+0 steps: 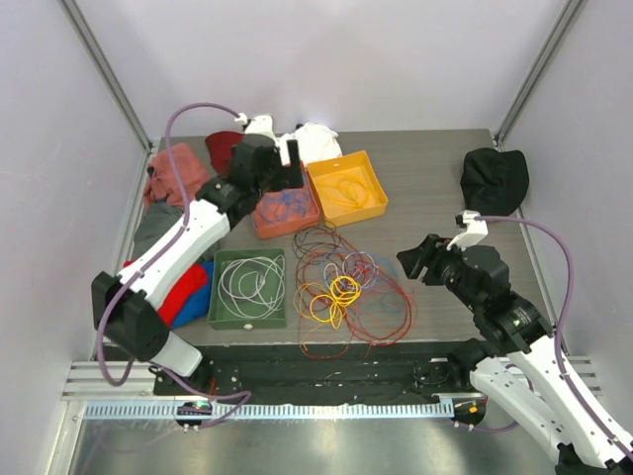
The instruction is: Untangle the cables
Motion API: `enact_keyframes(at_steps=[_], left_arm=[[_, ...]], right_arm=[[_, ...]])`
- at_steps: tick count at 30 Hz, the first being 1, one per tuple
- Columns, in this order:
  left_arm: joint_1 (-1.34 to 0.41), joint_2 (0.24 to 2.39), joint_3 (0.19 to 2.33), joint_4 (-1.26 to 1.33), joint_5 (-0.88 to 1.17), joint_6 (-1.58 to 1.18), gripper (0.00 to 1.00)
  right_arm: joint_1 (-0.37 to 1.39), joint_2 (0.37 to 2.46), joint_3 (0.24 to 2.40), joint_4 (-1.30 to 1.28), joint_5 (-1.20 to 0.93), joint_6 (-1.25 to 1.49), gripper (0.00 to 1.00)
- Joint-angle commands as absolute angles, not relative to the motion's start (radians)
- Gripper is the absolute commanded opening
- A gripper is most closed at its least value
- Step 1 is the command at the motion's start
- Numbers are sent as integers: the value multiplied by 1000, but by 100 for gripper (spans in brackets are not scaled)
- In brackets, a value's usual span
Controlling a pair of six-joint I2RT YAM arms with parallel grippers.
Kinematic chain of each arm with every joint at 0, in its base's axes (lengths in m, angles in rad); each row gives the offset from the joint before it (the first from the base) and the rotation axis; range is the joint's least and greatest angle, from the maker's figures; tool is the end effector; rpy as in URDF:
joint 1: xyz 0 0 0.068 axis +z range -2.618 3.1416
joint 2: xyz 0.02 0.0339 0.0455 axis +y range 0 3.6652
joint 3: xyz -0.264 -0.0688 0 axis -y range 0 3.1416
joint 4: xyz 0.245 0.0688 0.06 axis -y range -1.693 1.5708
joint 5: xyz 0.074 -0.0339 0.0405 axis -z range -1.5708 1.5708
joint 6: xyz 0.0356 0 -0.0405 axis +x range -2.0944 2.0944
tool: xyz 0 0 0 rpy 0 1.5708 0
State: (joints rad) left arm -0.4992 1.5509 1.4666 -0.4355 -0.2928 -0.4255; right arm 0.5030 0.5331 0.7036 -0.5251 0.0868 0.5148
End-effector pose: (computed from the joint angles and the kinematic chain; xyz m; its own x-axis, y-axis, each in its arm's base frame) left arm 0.3190 -0.1622 0.3629 -0.4956 -0.1799 -0.8497 0.0371 0.9730 -0.2277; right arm 0.1124 0.0583 0.3104 -0.4662 0.3034 -0.8311 -0.2062 0.8762 0.4355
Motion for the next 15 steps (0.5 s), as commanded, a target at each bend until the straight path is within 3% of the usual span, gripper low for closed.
enact_keyframes(at_steps=[1,7,15], left_arm=[[-653,1474,1352,-315,-266,-475,100],[-828,1451,1212,-256,-232,-528,100],[-870,1336,1065,-229,-216,-594,100]], right_arm=[[509,549,652,-457,104,529,63],[508,575,578,-428,138,558,63],[508,851,520,-255,127,627,61]])
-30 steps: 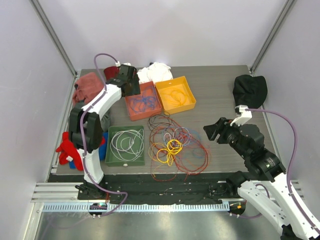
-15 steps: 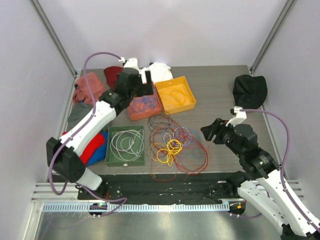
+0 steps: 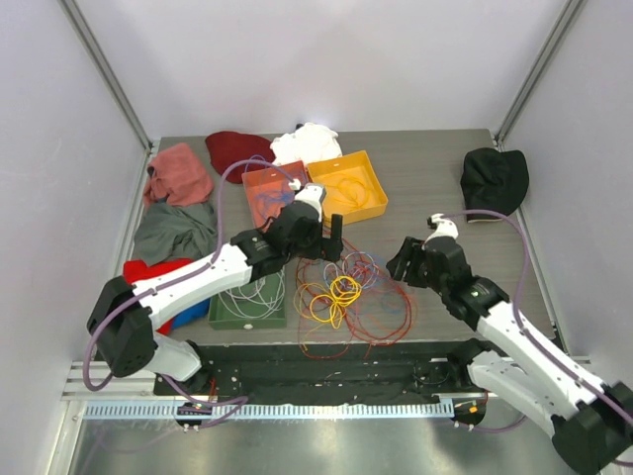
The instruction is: Untangle the cables
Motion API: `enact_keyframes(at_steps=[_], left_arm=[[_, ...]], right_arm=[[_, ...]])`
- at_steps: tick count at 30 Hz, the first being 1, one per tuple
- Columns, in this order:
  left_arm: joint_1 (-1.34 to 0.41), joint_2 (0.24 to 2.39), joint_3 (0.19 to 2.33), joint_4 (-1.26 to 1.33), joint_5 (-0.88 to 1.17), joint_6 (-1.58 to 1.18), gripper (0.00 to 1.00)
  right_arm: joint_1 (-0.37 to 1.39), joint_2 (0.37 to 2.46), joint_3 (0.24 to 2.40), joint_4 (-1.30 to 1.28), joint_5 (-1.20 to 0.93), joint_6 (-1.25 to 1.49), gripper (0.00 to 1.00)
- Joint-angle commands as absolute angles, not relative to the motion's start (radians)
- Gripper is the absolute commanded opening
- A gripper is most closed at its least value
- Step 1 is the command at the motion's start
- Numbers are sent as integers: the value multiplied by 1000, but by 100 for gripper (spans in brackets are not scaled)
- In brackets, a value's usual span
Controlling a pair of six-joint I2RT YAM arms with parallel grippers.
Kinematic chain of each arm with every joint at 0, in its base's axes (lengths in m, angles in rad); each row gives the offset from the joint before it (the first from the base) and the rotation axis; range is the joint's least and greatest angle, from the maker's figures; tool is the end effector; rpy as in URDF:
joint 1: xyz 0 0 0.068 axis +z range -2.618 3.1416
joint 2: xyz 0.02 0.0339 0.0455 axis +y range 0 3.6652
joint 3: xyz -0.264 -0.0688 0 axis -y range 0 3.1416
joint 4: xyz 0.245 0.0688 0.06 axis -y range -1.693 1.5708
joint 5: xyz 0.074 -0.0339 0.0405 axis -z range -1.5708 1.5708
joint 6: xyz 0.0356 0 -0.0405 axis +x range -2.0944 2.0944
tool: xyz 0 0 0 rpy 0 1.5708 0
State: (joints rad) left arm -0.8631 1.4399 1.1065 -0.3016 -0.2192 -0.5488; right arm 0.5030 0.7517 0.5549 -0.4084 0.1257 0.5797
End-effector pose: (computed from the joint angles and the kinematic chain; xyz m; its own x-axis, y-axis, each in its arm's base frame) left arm 0.2167 -0.2413 0.2873 -0.6565 -0.0159 -0.7541 0.3345 0.8900 -0.3099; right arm 0.1503 0.0776 0.2425 -0.6295 0.2739 -0.7271 -0.0515 0.9190 0.3908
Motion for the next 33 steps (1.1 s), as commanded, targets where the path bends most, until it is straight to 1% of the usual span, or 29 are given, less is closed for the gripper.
enact_keyframes(at_steps=[1,7,10,11,13,14,17,20,22,23,25,28,31,32,33], left_arm=[[-873,1309,1052,-229,-219,-595,100],[-871,1194,951,-238,-264,-598,100],[-871,1149,919,-250,-279,-598,100],[-871,1132,908,-253,-288,-595,100],[-870,1121,899,-256,-299,-594,100],[-871,1115,891,-256,-305,-592,100],[-871,1109,887,-264,-307,-592,100],[-871,1106,884,-264,-307,-592,100],[-873,1101,882,-264,-310,-594,100],[-871,1098,882,-264,-310,-594,100],[-871,1088,879,-264,-319,-594,100],[-871,1057,871,-261,-351,-598,100],[-870,1020,845,-235,-385,-604,100],[-871,991,825,-215,-394,-610,100],[-871,977,818,-204,-402,-615,100]], right_arm=[[508,871,511,-232,129,630,61],[506,1011,508,-134,166,617,59],[506,1061,515,-107,173,611,54],[508,1069,511,-82,170,609,46],[506,1094,503,-54,169,609,38],[508,1106,505,-40,173,611,32],[506,1152,517,-37,167,603,24],[506,1164,523,-35,161,603,23],[506,1154,523,-37,160,603,15],[506,1143,529,-43,158,606,7],[505,1085,541,-57,155,606,1],[506,961,613,-119,163,592,1],[508,862,779,-192,157,546,1],[508,850,892,-231,153,532,1],[508,847,954,-251,152,513,1]])
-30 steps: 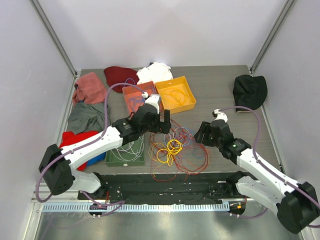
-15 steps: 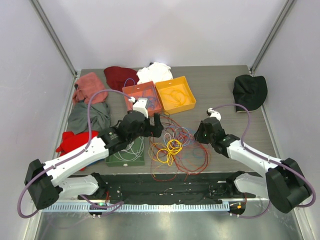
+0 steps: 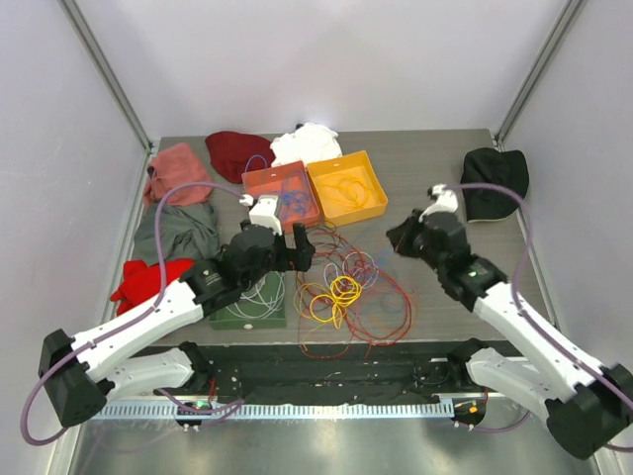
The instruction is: Untangle the cables
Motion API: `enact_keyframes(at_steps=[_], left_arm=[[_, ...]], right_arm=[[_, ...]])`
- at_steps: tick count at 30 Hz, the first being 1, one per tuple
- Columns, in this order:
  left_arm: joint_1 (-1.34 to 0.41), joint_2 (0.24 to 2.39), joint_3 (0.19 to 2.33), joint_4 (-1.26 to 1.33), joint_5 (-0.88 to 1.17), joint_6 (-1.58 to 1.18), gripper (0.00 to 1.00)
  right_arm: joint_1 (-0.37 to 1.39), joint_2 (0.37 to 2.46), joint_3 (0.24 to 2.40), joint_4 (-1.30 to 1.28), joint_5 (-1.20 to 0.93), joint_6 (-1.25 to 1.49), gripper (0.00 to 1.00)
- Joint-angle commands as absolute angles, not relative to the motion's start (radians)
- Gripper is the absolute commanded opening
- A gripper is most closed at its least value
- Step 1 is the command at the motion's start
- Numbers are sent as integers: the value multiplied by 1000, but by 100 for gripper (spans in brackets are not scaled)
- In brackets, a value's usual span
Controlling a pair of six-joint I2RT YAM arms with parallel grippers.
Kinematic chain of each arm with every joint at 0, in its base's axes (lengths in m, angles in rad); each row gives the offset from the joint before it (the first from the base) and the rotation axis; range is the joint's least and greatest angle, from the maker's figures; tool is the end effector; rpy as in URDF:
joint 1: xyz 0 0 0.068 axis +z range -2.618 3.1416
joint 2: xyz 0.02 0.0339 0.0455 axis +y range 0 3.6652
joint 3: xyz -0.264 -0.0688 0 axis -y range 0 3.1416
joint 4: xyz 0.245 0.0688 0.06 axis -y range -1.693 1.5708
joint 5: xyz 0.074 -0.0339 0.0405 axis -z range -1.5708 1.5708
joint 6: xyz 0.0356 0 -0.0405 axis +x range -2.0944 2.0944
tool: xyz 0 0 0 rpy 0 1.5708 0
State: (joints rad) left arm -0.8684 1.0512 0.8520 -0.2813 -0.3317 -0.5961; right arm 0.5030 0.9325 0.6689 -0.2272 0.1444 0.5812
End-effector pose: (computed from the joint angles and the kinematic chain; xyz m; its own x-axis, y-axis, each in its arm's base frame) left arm 0.1616 -0.1730 0.3032 -0.5475 -0.1747 -0.8183 0.2752 0.8860 -0.3733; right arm 0.1875 0.0973 0.2681 -0.5460 0.3197 -0.7744 -0.0791 0.9005 0.4275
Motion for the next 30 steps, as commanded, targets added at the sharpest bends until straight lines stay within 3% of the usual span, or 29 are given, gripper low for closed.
enact_keyframes(at_steps=[1,8,12,17,30], left_arm=[[-870,965,807,-192,-408,-618,100],[-870,893,756,-88,-376,-643,100],[-871,873,716,52,-307,-635,100],[-871,831,629,285,-252,-637,100],[-871,715,595,399,-175,-574,100]], right_arm=[[506,854,1015,-273,138,483,1],[511,948,1516,-406,22,465,1],[522,980,1643,-413,-44,508,1],[523,965,1606,-403,-58,551,1],[523,838,1235,-407,-41,598,1]])
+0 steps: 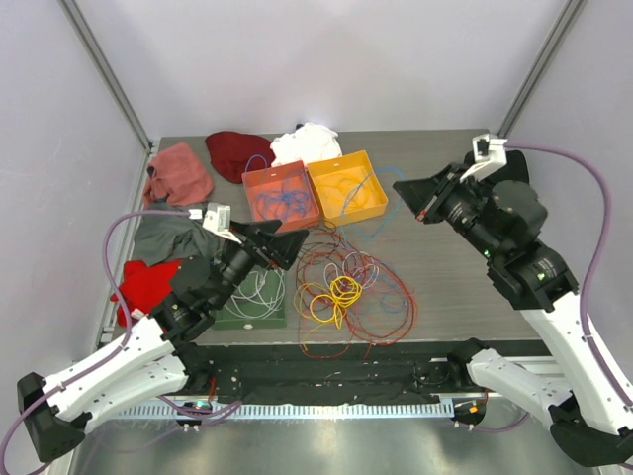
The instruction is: Untangle the cables
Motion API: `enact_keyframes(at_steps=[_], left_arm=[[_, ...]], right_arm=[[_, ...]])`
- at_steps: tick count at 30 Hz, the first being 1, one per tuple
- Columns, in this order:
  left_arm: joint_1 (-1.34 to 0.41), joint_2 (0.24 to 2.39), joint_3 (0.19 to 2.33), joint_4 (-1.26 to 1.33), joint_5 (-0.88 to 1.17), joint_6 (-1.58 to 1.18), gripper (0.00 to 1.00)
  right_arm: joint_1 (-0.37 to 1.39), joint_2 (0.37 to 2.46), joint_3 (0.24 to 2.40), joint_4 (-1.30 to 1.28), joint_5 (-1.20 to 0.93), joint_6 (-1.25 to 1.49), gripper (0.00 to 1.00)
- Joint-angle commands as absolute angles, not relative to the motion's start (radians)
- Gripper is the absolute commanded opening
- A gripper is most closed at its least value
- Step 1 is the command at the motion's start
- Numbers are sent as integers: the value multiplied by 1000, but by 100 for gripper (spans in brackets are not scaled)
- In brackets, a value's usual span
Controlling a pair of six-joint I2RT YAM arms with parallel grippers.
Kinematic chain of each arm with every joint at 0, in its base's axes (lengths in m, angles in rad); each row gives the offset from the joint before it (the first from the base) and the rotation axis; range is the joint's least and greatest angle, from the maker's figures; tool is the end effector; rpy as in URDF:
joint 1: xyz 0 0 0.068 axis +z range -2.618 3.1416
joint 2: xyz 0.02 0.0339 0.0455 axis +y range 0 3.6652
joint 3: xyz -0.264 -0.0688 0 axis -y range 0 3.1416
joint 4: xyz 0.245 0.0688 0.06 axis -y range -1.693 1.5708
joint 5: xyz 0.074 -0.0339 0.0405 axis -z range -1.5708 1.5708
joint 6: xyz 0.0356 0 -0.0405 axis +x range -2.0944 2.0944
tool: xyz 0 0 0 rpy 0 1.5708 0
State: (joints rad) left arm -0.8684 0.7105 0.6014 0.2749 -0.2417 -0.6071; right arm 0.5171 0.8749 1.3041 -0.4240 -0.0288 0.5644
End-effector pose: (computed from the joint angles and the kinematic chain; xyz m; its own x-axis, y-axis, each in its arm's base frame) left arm 0.1209 -0.1296 0.3366 -0.2482 -0.5641 -0.7875 0.5442 0.5913 -0.5951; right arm 0.1370 0.0791 0.4732 -0.2739 0.4593 -0.8450 -0.4411 0.7207 0.5348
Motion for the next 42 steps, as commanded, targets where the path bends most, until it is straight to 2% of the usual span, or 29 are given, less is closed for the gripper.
enact_keyframes(at_steps=[1,12,18,25,37,40,42], left_arm=[[-871,725,598,425,-158,-575,100],[-890,1014,653,609,50,-658,100],[-969,1106,696,701,57,-621,100],[-983,1157,726,768,77,-623,100],[-1022,1307,793,778,100,-607,100],[-1023,1327,805,766,95,-597,94],[-1022,1338,819,747,98,-589,83]], right_arm=[[522,828,1198,-399,-51,607,1],[522,798,1062,-350,-115,683,1],[523,796,1035,-336,-127,689,1],[523,793,1006,-321,-144,701,1],[529,796,999,-296,-164,712,1],[532,795,1003,-302,-167,710,1],[531,792,1000,-305,-169,709,1]])
